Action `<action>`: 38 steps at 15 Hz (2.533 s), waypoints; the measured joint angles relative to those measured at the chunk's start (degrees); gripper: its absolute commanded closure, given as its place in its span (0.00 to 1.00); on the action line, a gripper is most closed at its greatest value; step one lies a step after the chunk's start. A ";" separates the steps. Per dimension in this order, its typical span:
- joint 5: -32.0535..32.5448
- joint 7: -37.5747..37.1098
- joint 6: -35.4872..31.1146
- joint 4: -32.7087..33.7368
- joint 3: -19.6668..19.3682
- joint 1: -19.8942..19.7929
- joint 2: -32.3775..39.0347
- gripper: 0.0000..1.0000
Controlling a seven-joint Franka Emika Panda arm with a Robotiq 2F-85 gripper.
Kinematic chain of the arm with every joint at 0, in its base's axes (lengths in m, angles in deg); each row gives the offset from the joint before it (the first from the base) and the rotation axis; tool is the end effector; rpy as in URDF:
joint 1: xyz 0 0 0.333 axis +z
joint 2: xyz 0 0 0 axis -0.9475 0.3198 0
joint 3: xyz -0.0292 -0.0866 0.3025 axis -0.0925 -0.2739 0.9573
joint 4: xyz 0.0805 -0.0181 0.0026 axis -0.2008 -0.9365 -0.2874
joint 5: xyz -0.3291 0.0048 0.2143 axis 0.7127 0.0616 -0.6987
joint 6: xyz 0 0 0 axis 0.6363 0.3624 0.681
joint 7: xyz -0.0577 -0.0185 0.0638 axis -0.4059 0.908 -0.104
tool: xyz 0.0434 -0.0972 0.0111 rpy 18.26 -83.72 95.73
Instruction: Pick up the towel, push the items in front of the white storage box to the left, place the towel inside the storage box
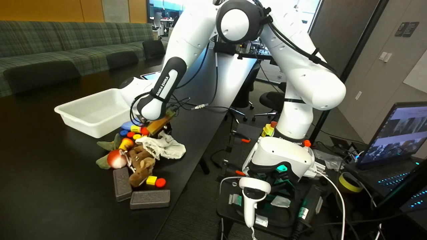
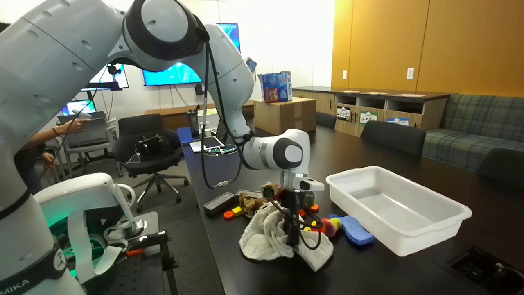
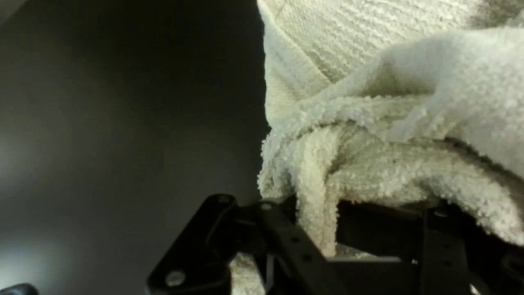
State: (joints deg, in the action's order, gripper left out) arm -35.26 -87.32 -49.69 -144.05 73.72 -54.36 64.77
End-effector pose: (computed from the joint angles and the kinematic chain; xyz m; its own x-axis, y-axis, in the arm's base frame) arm 0.5951 0.0665 0.0655 0.9065 -0.4073 -0.1109 -0.3284 -0.8455 0.4210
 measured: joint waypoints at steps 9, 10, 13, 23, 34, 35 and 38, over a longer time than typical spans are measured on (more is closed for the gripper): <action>-4.74 -0.05 -0.93 2.28 9.71 3.33 -0.13 0.86; -5.22 0.00 -1.73 2.44 10.11 3.34 -0.24 0.86; -6.68 2.01 -3.46 2.31 10.71 2.95 -1.52 0.86; -16.89 31.04 -1.85 -11.49 13.58 -11.99 -19.94 0.86; -11.11 20.45 -16.20 -14.03 0.01 -17.36 -22.68 0.86; -9.78 17.84 -18.99 -13.38 -0.98 -16.88 -21.00 0.87; -7.79 8.98 -27.05 -9.53 -5.07 -13.67 -13.25 0.86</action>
State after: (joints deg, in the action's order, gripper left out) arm -43.05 -78.34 -76.75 -153.59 68.65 -68.03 51.52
